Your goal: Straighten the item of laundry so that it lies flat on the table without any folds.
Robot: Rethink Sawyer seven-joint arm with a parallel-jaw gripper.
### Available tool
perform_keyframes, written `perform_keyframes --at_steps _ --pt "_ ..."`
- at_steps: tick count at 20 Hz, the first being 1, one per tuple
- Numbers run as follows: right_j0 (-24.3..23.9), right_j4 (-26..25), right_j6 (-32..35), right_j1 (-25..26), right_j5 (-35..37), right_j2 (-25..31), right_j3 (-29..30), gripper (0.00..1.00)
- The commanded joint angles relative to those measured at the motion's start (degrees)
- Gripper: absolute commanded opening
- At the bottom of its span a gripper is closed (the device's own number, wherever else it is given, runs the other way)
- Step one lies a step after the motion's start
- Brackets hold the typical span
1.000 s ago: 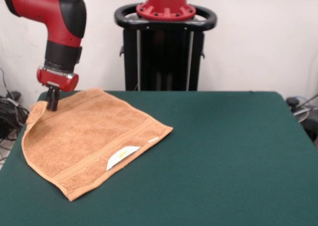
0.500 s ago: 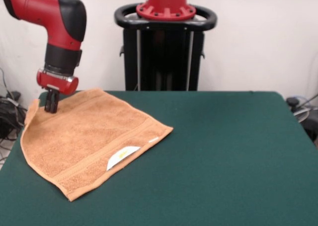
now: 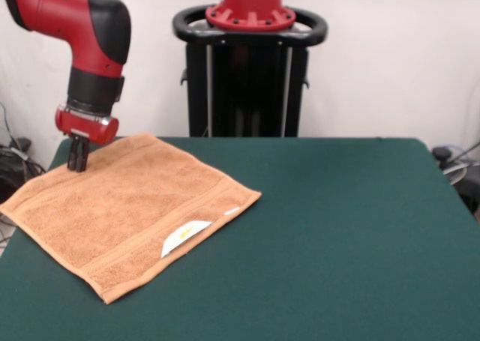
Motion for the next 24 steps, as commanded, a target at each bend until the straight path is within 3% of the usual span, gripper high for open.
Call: perform_keyframes --at_steps 1,13,18,24 --pt "-0.49 0.50 9.31 5.58 1.93 12.72 -2.32 0.00" --pt "-1.34 1.41 10.49 6.14 3.46 16.69 -1.17 0.00" --pt "-0.66 5.83 12.38 3.29 6.84 16.95 3.97 0.00" --pt "2.58 11.68 14.68 2.02 3.67 15.97 7.37 0.00"
